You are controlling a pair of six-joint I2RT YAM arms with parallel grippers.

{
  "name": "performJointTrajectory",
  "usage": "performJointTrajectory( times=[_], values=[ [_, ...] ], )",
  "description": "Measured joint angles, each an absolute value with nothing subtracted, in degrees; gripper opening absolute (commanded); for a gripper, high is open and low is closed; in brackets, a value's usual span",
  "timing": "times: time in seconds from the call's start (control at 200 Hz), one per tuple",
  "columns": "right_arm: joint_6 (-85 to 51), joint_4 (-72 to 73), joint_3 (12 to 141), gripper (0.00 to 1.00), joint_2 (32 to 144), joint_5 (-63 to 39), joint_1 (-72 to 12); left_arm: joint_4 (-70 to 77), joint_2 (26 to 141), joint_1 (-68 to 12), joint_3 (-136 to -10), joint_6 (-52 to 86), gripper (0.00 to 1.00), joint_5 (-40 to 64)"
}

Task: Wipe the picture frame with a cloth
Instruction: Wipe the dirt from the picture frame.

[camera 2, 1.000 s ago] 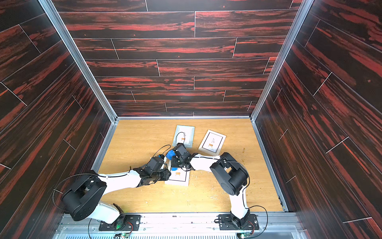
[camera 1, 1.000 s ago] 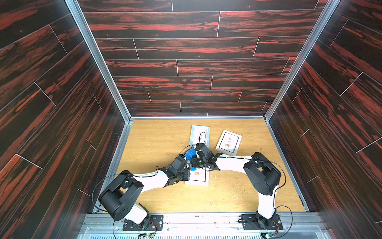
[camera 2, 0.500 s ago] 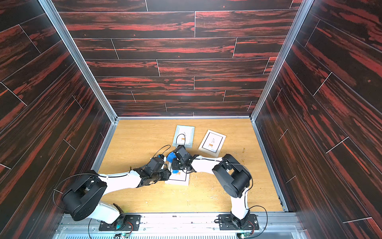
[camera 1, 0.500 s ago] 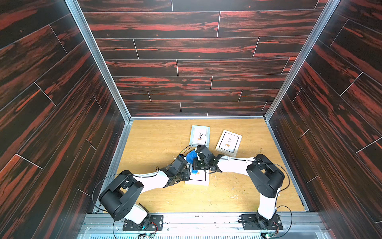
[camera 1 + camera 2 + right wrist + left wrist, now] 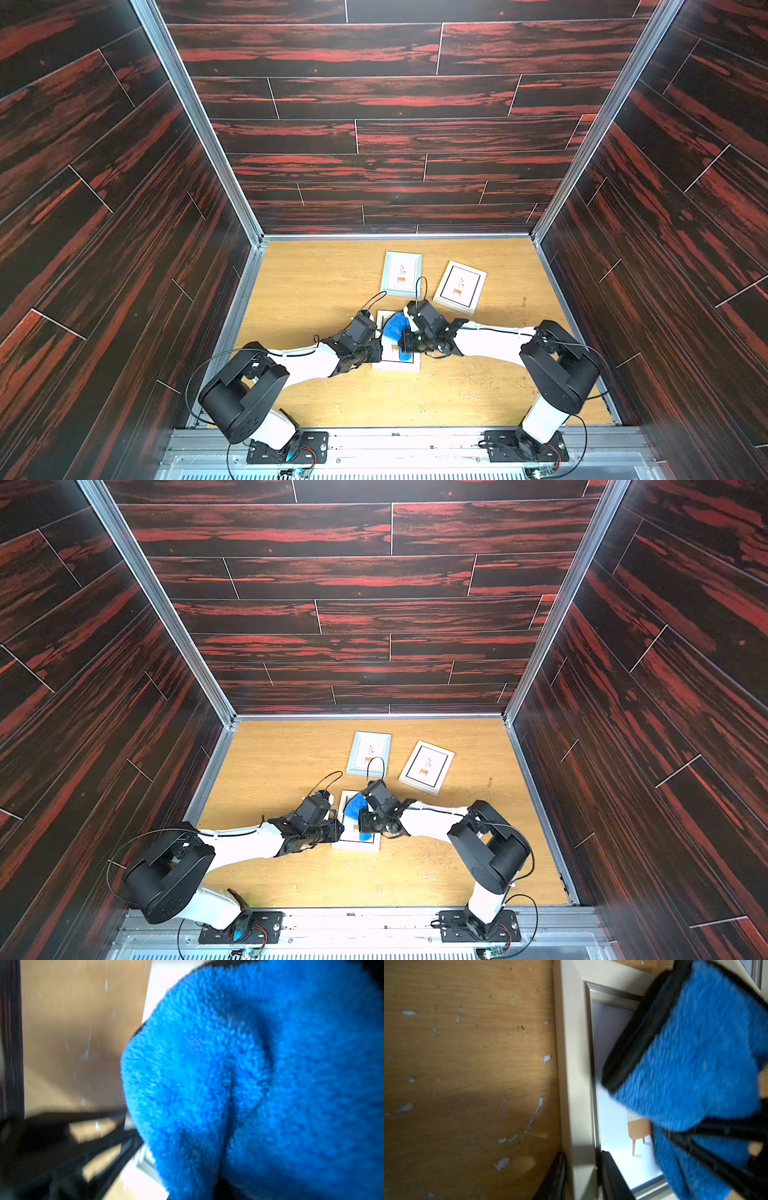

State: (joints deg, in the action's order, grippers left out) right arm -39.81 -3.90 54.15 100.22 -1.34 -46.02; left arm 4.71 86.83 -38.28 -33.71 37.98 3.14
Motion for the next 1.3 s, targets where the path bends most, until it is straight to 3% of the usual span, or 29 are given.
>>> performJointTrajectory(
  times=[0.18,0.491,0.787,1.117,1.298],
  values=[
    [-39.9,-1.4,53.1,0.00,100.3,-1.3,-43.8,4.8,86.8,-38.3,-33.7,38.7,0.23,3.1],
    [-45.4,2.8,49.9,0.00,99.2,-3.8,-53.5,6.0,86.9,-38.3,-33.1,39.6,0.23,3.2],
    [-46.9,0.8,46.3,0.00,94.9,-1.4,-48.1,7.6,86.8,-38.3,-32.4,41.0,0.23,2.9],
    [-47.7,1.1,51.4,0.00,100.1,-0.4,-54.0,7.7,86.8,-38.3,-32.4,41.4,0.22,2.9],
    [-47.3,-0.8,47.0,0.00,95.6,1.7,-50.7,7.7,86.8,-38.3,-32.3,41.7,0.22,2.7]
  ],
)
